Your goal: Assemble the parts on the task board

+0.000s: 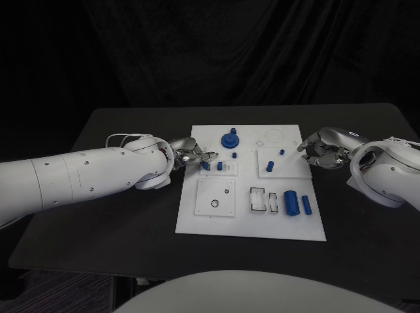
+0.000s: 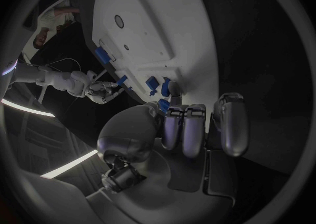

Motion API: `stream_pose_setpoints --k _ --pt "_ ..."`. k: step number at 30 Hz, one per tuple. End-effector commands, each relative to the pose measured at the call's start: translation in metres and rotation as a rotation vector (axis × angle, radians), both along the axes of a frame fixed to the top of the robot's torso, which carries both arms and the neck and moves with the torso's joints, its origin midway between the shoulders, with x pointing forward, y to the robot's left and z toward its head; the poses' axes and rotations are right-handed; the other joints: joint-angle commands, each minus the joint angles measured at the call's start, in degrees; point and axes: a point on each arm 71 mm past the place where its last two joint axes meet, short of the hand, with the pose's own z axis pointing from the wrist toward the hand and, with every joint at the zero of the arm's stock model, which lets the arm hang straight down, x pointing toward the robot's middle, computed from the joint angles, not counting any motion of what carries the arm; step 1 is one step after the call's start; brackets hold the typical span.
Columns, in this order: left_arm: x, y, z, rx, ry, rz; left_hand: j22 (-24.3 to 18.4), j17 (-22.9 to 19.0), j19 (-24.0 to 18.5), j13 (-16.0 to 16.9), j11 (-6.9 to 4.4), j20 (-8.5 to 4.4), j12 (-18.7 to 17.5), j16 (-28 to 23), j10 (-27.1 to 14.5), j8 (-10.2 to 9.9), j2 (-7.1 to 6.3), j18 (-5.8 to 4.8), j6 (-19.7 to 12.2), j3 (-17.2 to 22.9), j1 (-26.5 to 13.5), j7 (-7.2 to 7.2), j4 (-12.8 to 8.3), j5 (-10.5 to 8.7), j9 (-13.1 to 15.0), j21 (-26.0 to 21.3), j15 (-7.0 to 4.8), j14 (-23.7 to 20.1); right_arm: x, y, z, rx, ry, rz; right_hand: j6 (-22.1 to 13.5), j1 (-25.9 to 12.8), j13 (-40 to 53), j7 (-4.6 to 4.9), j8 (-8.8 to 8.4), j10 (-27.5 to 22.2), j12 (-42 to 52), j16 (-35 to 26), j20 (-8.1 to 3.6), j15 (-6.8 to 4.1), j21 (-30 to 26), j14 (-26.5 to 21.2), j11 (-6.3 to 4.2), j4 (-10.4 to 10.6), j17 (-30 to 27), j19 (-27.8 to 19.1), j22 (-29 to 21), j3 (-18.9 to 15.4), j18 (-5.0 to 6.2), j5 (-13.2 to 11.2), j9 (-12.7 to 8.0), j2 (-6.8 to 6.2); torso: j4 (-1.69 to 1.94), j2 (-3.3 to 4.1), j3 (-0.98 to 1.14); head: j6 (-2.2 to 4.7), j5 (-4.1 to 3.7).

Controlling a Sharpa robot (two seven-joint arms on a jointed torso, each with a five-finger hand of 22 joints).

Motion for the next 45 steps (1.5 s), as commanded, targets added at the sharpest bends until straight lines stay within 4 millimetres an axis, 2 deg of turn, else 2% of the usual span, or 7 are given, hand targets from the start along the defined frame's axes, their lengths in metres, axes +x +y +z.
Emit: stream_pose_setpoints --k 1,14,32,35,37,40,45 --pt "-0.003 -0.003 -0.004 0.001 0.023 -0.019 11.1 15.1 1.0 15.0 0.14 0.13 0.2 0.4 6.1 0.0 0.84 -0.54 0.5 -0.1 0.3 0.1 0.0 0.86 1.3 -0.2 -0.01 6.1 -0.001 -0.001 -0.002 -0.009 0.011 -0.01 0.3 -0.5 4.1 -0.01 -0.17 -0.2 -0.2 -0.2 0.06 0.4 -0.4 3.9 -0.02 0.0 7.3 -0.2 9.8 0.4 -0.05 0.2 -0.1 0.01 0.02 0.04 -0.01 -0.01 -0.02" --pt "-0.003 -0.006 -0.005 0.003 0.028 -0.022 11.2 15.1 1.1 15.0 -0.04 0.02 0.2 0.4 6.1 -0.7 2.25 -0.56 1.8 0.5 1.5 -0.13 0.0 3.35 0.7 -0.1 -0.15 6.1 -0.001 0.0 -0.002 -0.008 0.01 -0.01 0.4 -0.5 4.0 0.01 -0.18 -0.3 -0.3 -0.3 0.06 0.4 -0.5 3.9 -0.02 -0.1 7.2 -0.2 9.8 0.5 -0.02 0.3 -0.1 0.09 -0.02 0.02 0.02 -0.01 0.0" --pt "-0.002 -0.003 -0.006 0.018 0.037 -0.006 11.2 15.1 1.2 15.0 -0.42 -0.26 0.2 0.4 6.1 -2.4 2.29 -0.6 4.8 1.7 3.0 -0.55 -0.1 4.71 -1.3 0.2 -0.46 6.1 0.0 -0.001 -0.002 -0.008 0.009 -0.011 0.4 -0.5 4.0 0.01 -0.18 -0.3 -0.3 -0.3 0.06 0.4 -0.5 3.9 -0.02 -0.1 7.2 -0.2 9.8 0.5 -0.02 0.3 -0.1 0.09 0.01 -0.04 -0.01 -0.01 0.0" --pt "-0.002 -0.002 -0.005 0.005 0.021 -0.009 11.2 15.1 1.2 15.0 -0.46 -0.34 0.2 0.4 6.1 -3.3 1.35 -0.59 4.8 2.3 4.3 -0.56 -0.2 5.47 -2.0 0.1 -0.52 6.1 0.0 -0.001 -0.002 -0.008 0.009 -0.011 0.4 -0.5 4.0 0.01 -0.18 -0.3 -0.3 -0.3 0.06 0.4 -0.5 3.9 -0.02 -0.1 7.2 -0.2 9.8 0.5 -0.02 0.3 -0.1 0.09 0.0 -0.02 -0.02 -0.01 0.04" --pt "-0.002 -0.003 -0.003 -0.02 -0.006 -0.018 11.2 15.1 1.2 15.0 -0.37 -0.32 0.2 0.4 6.1 -3.7 0.05 -0.59 4.1 2.9 5.9 -0.45 -0.4 6.03 -1.8 0.0 -0.48 6.1 0.0 -0.001 -0.002 -0.008 0.009 -0.011 0.4 -0.5 4.0 0.01 -0.18 -0.3 -0.3 -0.3 0.06 0.4 -0.5 3.9 -0.02 -0.1 7.2 -0.2 9.8 0.5 -0.02 0.3 -0.1 0.09 -0.03 -0.01 -0.03 -0.01 0.11" --pt "-0.002 -0.004 0.003 -0.074 -0.072 -0.04 11.3 15.1 1.2 15.0 -0.26 -0.21 0.2 0.4 6.1 -2.7 -3.42 -0.64 1.5 4.4 10.4 -0.29 -1.7 7.07 1.3 0.3 -0.32 6.1 0.0 -0.001 -0.002 -0.008 0.009 -0.012 0.4 -0.5 4.0 0.01 -0.18 -0.3 -0.3 -0.3 0.06 0.4 -0.5 3.9 -0.02 -0.1 7.2 -0.2 9.8 0.5 -0.02 0.3 -0.1 0.09 -0.01 0.03 -0.03 -0.01 0.1" --pt "-0.004 -0.004 0.018 -0.197 -0.24 -0.108 11.2 15.1 1.0 15.0 0.22 0.08 0.2 0.4 6.1 -2.3 -7.74 -0.61 -2.5 7.5 17.4 0.27 -4.9 8.29 1.4 0.1 0.05 6.1 -0.001 -0.003 -0.002 -0.009 0.009 -0.014 0.4 -0.5 4.0 0.01 -0.18 -0.3 -0.3 -0.3 0.06 0.4 -0.5 3.9 -0.02 -0.1 7.2 -0.2 9.8 0.5 -0.02 0.3 -0.1 0.09 -0.03 0.01 -0.04 -0.01 -0.13"
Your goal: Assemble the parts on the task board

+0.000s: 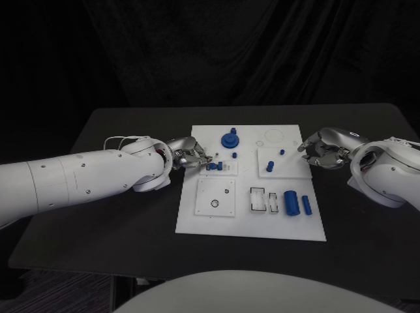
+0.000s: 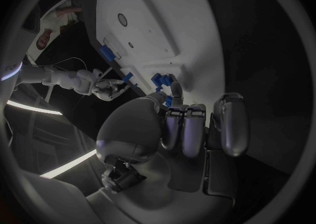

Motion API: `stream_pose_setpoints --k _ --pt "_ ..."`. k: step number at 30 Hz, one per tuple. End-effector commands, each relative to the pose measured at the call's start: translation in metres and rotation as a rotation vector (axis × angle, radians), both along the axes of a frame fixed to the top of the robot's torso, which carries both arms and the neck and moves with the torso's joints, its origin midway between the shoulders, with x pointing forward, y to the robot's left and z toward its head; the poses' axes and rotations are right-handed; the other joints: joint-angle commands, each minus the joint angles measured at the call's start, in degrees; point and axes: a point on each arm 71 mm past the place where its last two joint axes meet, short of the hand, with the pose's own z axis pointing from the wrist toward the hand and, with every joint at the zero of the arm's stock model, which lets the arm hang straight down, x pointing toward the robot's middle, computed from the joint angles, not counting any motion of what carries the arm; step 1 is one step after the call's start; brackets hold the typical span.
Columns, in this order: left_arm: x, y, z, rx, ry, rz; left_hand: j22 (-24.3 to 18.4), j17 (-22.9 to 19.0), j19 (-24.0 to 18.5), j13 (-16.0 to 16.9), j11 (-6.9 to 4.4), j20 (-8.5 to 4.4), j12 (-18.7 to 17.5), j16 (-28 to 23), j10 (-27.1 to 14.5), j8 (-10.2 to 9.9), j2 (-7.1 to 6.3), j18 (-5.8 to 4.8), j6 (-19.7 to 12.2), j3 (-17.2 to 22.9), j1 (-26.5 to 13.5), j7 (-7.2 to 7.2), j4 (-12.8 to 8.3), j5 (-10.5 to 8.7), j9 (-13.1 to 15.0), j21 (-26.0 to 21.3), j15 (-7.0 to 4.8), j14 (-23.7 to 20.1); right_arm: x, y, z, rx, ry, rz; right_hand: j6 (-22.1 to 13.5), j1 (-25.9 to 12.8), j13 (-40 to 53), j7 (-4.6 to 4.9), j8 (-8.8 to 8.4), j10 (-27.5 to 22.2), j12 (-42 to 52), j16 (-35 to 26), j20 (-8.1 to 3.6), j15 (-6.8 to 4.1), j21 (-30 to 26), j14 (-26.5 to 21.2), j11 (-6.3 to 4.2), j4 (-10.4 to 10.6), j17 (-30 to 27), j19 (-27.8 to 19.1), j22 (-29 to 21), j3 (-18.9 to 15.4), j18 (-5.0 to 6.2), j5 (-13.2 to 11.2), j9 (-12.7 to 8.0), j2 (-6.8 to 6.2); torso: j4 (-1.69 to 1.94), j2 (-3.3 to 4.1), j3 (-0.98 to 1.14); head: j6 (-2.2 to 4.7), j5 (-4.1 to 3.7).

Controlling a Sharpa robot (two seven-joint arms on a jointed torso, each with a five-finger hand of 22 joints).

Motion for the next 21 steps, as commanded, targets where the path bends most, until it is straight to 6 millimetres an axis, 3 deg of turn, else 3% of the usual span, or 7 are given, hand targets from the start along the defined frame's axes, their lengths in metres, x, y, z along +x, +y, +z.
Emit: stream_pose_setpoints --k 1,5,8,12,13,16,21 --pt "-0.001 -0.006 0.019 -0.157 -0.213 -0.093 11.2 15.1 0.9 15.0 0.38 0.22 0.2 0.4 6.1 0.1 -2.57 -0.58 -2.1 2.2 5.0 0.35 -2.3 0.73 1.4 0.0 0.2 6.1 -0.001 -0.002 -0.001 -0.007 0.007 -0.012 0.4 -0.5 4.0 0.01 -0.18 -0.3 -0.3 -0.3 0.06 0.4 -0.3 3.9 -0.02 0.1 7.2 -0.2 9.7 0.3 -0.02 0.3 -0.1 0.09 -0.01 0.02 0.0 -0.01 -0.19" --pt "-0.004 -0.003 0.026 -0.209 -0.296 -0.147 11.4 15.1 0.9 15.0 1.2 0.73 0.2 0.4 6.1 -1.8 -4.19 -0.76 -4.9 5.2 9.7 1.33 -4.1 0.57 0.7 0.8 0.83 6.1 -0.001 -0.003 -0.001 -0.008 0.007 -0.015 0.4 -0.5 4.0 0.01 -0.18 -0.3 -0.3 -0.3 0.06 0.4 -0.3 3.9 -0.02 0.1 7.2 -0.2 9.7 0.3 -0.02 0.3 -0.1 0.09 0.04 0.01 0.0 -0.01 -0.37" --pt "-0.006 0.001 0.029 -0.209 -0.331 -0.207 11.7 15.1 1.1 15.0 2.15 1.5 0.2 0.4 6.1 -5.5 -5.32 -1.0 -8.1 8.4 13.7 3.17 -5.7 -0.86 -2.2 1.9 1.71 6.1 -0.001 -0.004 -0.001 -0.008 0.007 -0.016 0.4 -0.5 4.0 0.01 -0.18 -0.3 -0.3 -0.3 0.06 0.4 -0.3 3.9 -0.02 0.1 7.2 -0.2 9.7 0.3 -0.02 0.3 -0.1 0.09 0.07 0.01 -0.01 -0.01 -0.38" --pt "-0.007 0.003 0.025 -0.139 -0.335 -0.297 12.5 15.1 1.9 15.0 3.26 2.66 0.2 0.4 6.1 -11.8 -7.22 -1.59 -11.5 15.1 17.3 4.39 -7.1 -10.67 -9.1 4.9 2.6 6.1 -0.001 -0.004 -0.001 -0.007 0.006 -0.015 0.4 -0.5 3.9 0.05 -0.2 -0.3 -0.4 -0.3 0.07 0.41 -0.3 3.9 0.01 0.0 7.2 -0.2 9.7 0.4 -0.02 0.3 -0.1 0.11 0.0 0.0 -0.03 -0.01 -0.28" --pt "-0.006 0.003 0.024 -0.12 -0.324 -0.314 12.8 15.1 2.2 15.0 3.27 2.8 0.2 0.4 6.1 -12.6 -7.92 -1.74 -11.6 16.0 17.7 4.44 -7.4 -11.65 -10.7 5.7 2.82 6.1 -0.001 -0.004 -0.001 -0.007 0.006 -0.015 0.4 -0.5 3.9 0.05 -0.2 -0.3 -0.4 -0.3 0.07 0.41 -0.3 3.9 0.01 0.0 7.2 -0.2 9.7 0.4 -0.02 0.3 -0.1 0.11 -0.03 -0.01 -0.01 -0.01 -0.21" --pt "-0.005 0.003 0.019 -0.083 -0.292 -0.343 13.2 15.1 2.7 15.0 3.58 3.17 0.2 0.4 6.1 -12.9 -9.05 -2.07 -13.9 16.3 18.1 4.86 -7.4 -15.34 -16.9 7.2 3.17 6.1 -0.001 -0.003 -0.001 -0.007 0.006 -0.013 0.4 -0.5 3.9 0.05 -0.2 -0.3 -0.4 -0.3 0.07 0.41 -0.3 3.9 0.01 0.0 7.2 -0.2 9.7 0.4 -0.02 0.3 -0.1 0.11 0.01 -0.01 0.01 -0.01 -0.24" --pt "-0.002 0.001 0.015 -0.044 -0.256 -0.348 13.3 15.1 2.9 15.0 4.13 3.65 0.2 0.4 6.1 -12.8 -9.19 -2.18 -13.6 13.3 18.7 5.39 -7.4 -17.24 -26.7 8.0 3.68 6.1 -0.001 -0.003 -0.002 -0.007 0.007 -0.011 0.4 -0.5 3.9 0.05 -0.2 -0.3 -0.4 -0.3 0.07 0.41 -0.3 3.9 0.01 0.0 7.2 -0.2 9.7 0.4 -0.02 0.3 -0.1 0.11 0.04 -0.01 0.01 -0.01 -0.38"
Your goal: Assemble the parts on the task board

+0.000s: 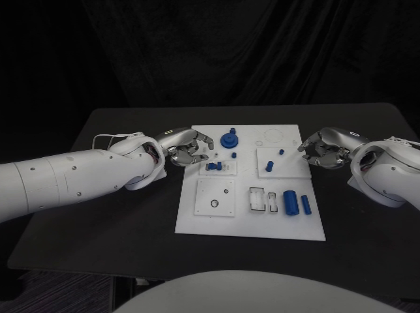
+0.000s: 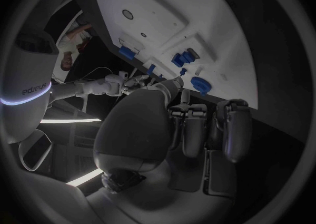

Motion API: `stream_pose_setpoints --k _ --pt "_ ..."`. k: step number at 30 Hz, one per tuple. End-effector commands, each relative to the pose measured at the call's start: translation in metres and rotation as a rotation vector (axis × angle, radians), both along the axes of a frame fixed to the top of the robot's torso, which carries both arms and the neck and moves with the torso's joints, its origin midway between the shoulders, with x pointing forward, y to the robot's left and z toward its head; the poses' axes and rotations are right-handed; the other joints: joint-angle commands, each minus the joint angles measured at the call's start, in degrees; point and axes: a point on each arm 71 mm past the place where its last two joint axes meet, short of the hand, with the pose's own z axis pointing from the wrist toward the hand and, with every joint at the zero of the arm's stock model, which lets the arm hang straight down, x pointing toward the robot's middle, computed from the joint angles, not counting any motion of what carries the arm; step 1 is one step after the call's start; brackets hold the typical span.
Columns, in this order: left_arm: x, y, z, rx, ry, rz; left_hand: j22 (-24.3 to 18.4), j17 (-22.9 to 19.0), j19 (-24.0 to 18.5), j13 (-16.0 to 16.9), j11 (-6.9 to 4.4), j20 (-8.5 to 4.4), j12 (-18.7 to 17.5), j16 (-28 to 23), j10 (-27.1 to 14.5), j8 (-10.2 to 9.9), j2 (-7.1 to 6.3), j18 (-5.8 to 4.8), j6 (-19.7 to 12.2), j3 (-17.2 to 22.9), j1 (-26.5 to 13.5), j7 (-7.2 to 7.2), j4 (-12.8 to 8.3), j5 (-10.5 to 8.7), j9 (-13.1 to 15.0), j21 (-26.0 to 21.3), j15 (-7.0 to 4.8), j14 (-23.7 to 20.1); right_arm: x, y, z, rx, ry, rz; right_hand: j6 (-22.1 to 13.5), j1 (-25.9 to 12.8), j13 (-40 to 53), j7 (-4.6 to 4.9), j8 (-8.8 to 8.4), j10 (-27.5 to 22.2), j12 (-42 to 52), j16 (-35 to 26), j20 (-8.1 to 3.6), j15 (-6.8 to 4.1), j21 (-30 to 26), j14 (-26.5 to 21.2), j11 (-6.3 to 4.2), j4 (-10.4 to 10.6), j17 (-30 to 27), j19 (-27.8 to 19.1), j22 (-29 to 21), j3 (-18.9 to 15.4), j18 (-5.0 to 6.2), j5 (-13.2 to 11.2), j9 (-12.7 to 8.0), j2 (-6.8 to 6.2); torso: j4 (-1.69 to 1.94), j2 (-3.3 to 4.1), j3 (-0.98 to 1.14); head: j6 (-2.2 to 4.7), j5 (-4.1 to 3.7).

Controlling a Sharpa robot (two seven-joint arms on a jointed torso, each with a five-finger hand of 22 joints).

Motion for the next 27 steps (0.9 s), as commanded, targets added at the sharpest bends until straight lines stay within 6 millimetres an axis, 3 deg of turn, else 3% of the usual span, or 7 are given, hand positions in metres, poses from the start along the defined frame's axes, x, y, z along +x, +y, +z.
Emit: stream_pose_setpoints --k 1,4,6,10,14,27 --pt "-0.002 -0.006 -0.005 0.071 0.023 -0.077 13.4 15.1 3.0 15.0 0.72 0.56 0.2 0.4 6.1 -0.1 -0.15 -0.35 0.0 -1.9 0.3 0.69 0.1 -1.21 -5.7 0.4 0.69 6.0 -0.001 0.0 -0.002 -0.005 0.006 -0.006 0.4 -0.5 3.9 0.05 -0.2 -0.3 -0.3 -0.3 0.07 0.41 -0.3 3.9 0.01 0.0 7.2 -0.2 9.8 0.4 -0.02 0.3 -0.1 0.11 -0.04 0.01 0.05 -0.01 -0.04" --pt "0.0 -0.007 -0.007 0.088 0.026 -0.065 13.4 15.1 3.1 15.0 1.12 0.88 0.2 0.4 6.1 0.0 0.25 -0.38 1.0 -3.8 0.0 1.18 0.6 -1.63 -9.6 0.6 1.05 6.0 -0.001 0.0 -0.002 -0.005 0.007 -0.006 0.4 -0.5 3.9 0.05 -0.2 -0.3 -0.3 -0.3 0.07 0.41 -0.3 3.9 0.01 0.0 7.2 -0.2 9.8 0.4 -0.02 0.3 -0.1 0.11 0.0 0.06 0.02 -0.01 -0.07" --pt "0.0 -0.008 -0.007 0.094 0.027 -0.058 13.4 15.1 3.1 15.0 1.21 0.95 0.2 0.4 6.1 0.1 0.4 -0.39 1.4 -4.4 -0.2 1.27 0.8 -1.66 -10.5 0.7 1.13 6.0 -0.001 -0.001 -0.002 -0.005 0.007 -0.006 0.4 -0.5 3.9 0.05 -0.2 -0.3 -0.3 -0.3 0.07 0.41 -0.3 3.9 0.01 0.0 7.2 -0.2 9.8 0.4 -0.02 0.3 -0.1 0.11 0.15 0.1 -0.04 -0.01 -0.21" --pt "0.001 -0.011 -0.009 0.103 0.032 -0.047 13.4 15.1 3.1 15.0 1.42 1.1 0.2 0.4 6.1 0.1 0.6 -0.38 1.8 -5.4 -0.6 1.48 1.2 -1.7 -11.8 0.7 1.29 6.0 -0.002 0.0 -0.001 -0.003 0.005 -0.005 0.4 -0.5 3.9 0.05 -0.2 -0.3 -0.3 -0.3 0.07 0.41 -0.3 3.9 0.01 0.0 7.2 -0.2 9.8 0.4 -0.02 0.3 -0.1 0.11 -0.06 0.1 -0.01 -0.01 0.1" --pt "0.001 -0.014 -0.011 0.11 0.04 -0.04 13.4 15.1 3.1 15.0 1.56 1.24 0.2 0.4 6.1 0.3 0.85 -0.38 2.6 -6.4 -1.0 1.58 1.5 -1.74 -12.8 0.7 1.42 6.0 -0.002 0.0 -0.001 -0.002 0.004 -0.004 0.4 -0.5 3.9 0.05 -0.2 -0.3 -0.3 -0.3 0.07 0.41 -0.3 3.9 0.01 0.0 7.2 -0.2 9.8 0.4 -0.02 0.3 -0.1 0.11 -0.07 0.14 -0.09 -0.01 0.15" --pt "-0.001 -0.021 -0.02 0.123 0.067 -0.027 13.3 15.1 3.0 15.0 1.92 1.51 0.2 0.4 6.1 0.5 1.26 -0.33 4.0 -7.9 -1.6 1.72 1.9 -1.81 -14.2 0.5 1.72 6.0 -0.003 -0.001 -0.001 0.0 0.004 -0.004 0.4 -0.6 4.0 0.04 -0.2 -0.3 -0.2 -0.2 0.08 0.42 -0.3 3.9 0.02 -0.1 7.2 -0.2 9.8 0.4 -0.02 0.3 -0.1 0.03 -0.01 0.09 0.1 -0.01 0.09"
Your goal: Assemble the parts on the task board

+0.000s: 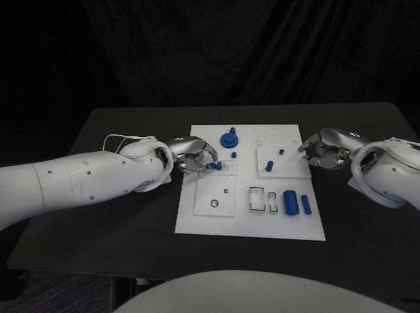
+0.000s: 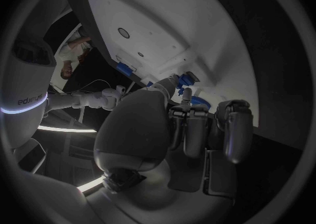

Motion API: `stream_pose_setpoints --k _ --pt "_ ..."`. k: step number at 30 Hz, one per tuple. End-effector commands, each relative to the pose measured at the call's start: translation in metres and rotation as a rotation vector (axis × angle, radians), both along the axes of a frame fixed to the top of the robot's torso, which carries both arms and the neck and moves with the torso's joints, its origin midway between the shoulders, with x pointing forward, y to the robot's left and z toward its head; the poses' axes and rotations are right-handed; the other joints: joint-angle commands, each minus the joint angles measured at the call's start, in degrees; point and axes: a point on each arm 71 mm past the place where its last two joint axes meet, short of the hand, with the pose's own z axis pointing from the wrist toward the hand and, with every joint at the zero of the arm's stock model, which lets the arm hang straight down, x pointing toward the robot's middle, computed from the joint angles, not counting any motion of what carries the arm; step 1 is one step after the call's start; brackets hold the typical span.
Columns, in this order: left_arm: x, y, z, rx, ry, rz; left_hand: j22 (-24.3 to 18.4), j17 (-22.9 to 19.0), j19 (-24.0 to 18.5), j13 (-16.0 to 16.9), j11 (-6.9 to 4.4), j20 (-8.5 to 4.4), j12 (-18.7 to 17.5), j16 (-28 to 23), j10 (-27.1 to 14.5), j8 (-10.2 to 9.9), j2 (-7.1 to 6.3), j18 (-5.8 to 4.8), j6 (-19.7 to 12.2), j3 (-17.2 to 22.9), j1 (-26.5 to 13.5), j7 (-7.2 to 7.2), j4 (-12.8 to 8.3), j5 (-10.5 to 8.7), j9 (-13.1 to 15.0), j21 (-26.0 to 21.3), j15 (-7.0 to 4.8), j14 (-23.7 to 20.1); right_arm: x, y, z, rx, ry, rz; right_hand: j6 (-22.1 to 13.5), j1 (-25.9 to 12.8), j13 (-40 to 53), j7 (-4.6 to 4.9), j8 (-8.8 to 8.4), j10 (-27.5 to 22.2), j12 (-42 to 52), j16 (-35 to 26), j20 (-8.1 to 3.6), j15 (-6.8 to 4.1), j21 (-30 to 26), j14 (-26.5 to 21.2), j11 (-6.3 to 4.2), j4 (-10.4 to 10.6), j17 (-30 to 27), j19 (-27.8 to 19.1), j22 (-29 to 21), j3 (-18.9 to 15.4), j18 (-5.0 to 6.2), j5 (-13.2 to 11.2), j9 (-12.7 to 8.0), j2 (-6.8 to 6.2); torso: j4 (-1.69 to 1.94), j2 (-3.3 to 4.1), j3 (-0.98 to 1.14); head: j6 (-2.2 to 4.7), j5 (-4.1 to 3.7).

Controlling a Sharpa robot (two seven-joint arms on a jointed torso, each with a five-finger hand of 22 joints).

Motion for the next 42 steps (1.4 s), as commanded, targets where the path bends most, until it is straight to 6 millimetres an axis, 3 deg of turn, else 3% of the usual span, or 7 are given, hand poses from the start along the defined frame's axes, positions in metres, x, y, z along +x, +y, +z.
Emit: stream_pose_setpoints --k 1,16,28,42 --pt "-0.0002 -0.0028 -0.0024 0.012 0.014 0.003 13.3 15.1 3.1 15.0 0.4 0.44 0.2 0.4 6.2 0.3 0.3 -0.33 0.8 -0.5 -0.4 0.05 0.0 0.02 -0.3 -0.1 0.55 6.1 -0.001 -0.0003 -0.001 -0.003 0.002 -0.005 0.4 -0.6 4.0 0.04 -0.2 -0.3 -0.2 -0.2 0.08 0.42 -0.3 3.9 0.02 0.1 7.2 -0.2 9.8 0.3 -0.02 0.3 -0.1 0.03 0.03 -0.03 0.09 -0.01 0.08" --pt "0.003 -0.0034 -0.0068 0.025 0.009 0.011 13.3 15.1 3.1 15.0 0.24 0.45 0.2 0.4 6.2 0.8 1.41 -0.32 3.3 -0.8 1.3 -0.22 -1.3 1.32 -1.7 -0.1 0.45 6.1 -0.0007 0.0003 -0.0009 -0.001 0.0 -0.003 0.4 -0.6 4.0 0.04 -0.2 -0.3 -0.2 -0.2 0.08 0.42 -0.3 3.9 0.02 0.1 7.2 -0.2 9.8 0.3 -0.02 0.3 -0.1 0.03 0.05 -0.12 0.02 -0.01 -0.02" --pt "0.0007 -0.0012 -0.0073 0.043 -0.009 0.0 13.3 15.1 3.1 15.0 -0.63 -0.18 0.2 0.4 6.2 3.2 2.52 -0.31 7.2 -1.1 3.2 -1.17 -3.3 1.6 -1.8 -0.1 -0.28 6.1 -0.0004 -0.0003 -0.0011 0.006 0.004 -0.007 0.5 -0.7 3.9 0.03 -0.21 -0.3 -0.3 -0.3 0.08 0.43 -0.4 3.9 0.02 0.1 7.1 -0.2 9.8 0.3 -0.02 0.3 -0.1 -0.03 -0.01 -0.13 0.0 -0.01 0.26" --pt "-0.0021 0.0039 -0.0046 0.007 -0.059 -0.008 13.2 15.1 3.0 15.0 -0.68 -0.34 0.2 0.4 6.2 5.6 3.5 -0.26 9.8 -1.7 3.6 -1.72 -3.9 1.67 -1.2 -0.3 -0.37 6.1 -0.0004 -0.0015 -0.0011 0.024 0.006 -0.012 0.5 -0.7 3.9 0.03 -0.22 -0.3 -0.2 -0.3 0.09 0.42 -0.4 3.9 0.01 0.0 7.1 -0.2 9.8 0.3 0.0 0.3 -0.1 -0.06 0.05 -0.14 -0.01 -0.01 0.24"
